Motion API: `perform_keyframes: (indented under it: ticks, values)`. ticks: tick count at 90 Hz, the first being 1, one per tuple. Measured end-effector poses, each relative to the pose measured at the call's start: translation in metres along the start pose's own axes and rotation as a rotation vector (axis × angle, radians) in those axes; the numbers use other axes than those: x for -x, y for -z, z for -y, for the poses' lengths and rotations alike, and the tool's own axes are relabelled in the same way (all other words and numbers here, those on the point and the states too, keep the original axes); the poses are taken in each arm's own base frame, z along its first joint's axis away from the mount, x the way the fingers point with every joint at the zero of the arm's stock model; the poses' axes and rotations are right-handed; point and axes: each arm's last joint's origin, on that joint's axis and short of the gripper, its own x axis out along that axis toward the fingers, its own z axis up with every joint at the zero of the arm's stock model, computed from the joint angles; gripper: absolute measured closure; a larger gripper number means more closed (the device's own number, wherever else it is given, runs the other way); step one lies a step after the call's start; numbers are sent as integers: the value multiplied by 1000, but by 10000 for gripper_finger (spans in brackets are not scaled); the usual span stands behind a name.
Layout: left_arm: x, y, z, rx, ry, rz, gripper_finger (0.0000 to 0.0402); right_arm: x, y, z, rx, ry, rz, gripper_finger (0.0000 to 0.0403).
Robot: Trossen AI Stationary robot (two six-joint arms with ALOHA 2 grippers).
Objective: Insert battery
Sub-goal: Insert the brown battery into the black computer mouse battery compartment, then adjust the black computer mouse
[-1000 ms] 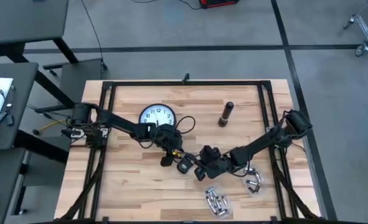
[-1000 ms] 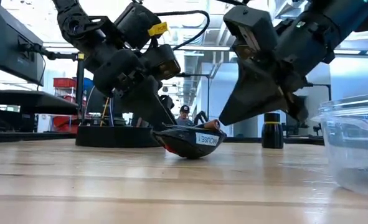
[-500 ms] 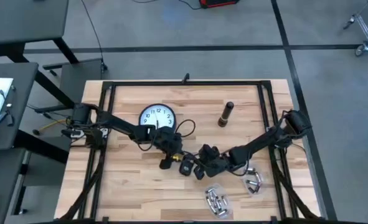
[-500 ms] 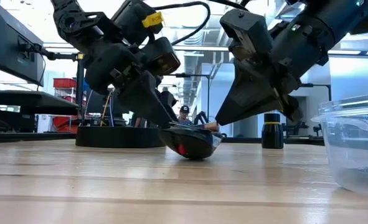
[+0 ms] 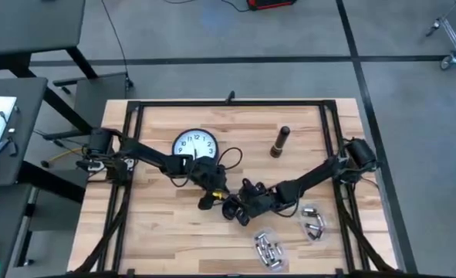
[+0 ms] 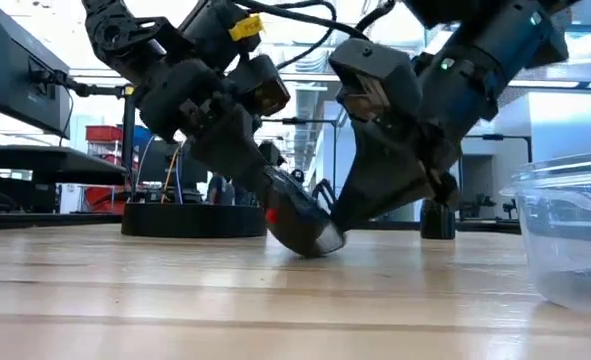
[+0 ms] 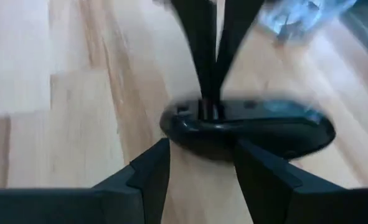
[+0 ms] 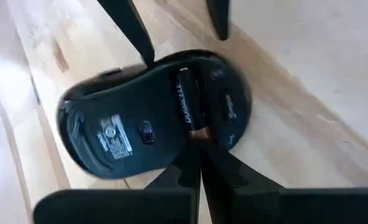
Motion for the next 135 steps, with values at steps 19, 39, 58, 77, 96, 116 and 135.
perform_keyframes:
  ticks: [19,39,58,77,96,116,135]
  values:
    - [0,2,0,12,-6,-21,247,41,-12,-4,-38,-20,-55,403]
    - [1,2,0,38,-1,-34,247,57,3,-7,-357,-86,-115,366]
    - [3,0,1,89,1,-26,247,28,33,-2,-540,-155,40,233]
    - [2,5,6,123,12,-74,247,-9,44,5,-596,-172,89,132]
    - [-1,6,24,82,61,-96,247,-30,35,3,-602,-285,182,117]
    - [-2,7,29,64,66,-99,247,-41,30,-3,-504,-307,145,117]
    - [-2,5,29,56,47,-74,247,-45,28,-8,-421,-269,115,117]
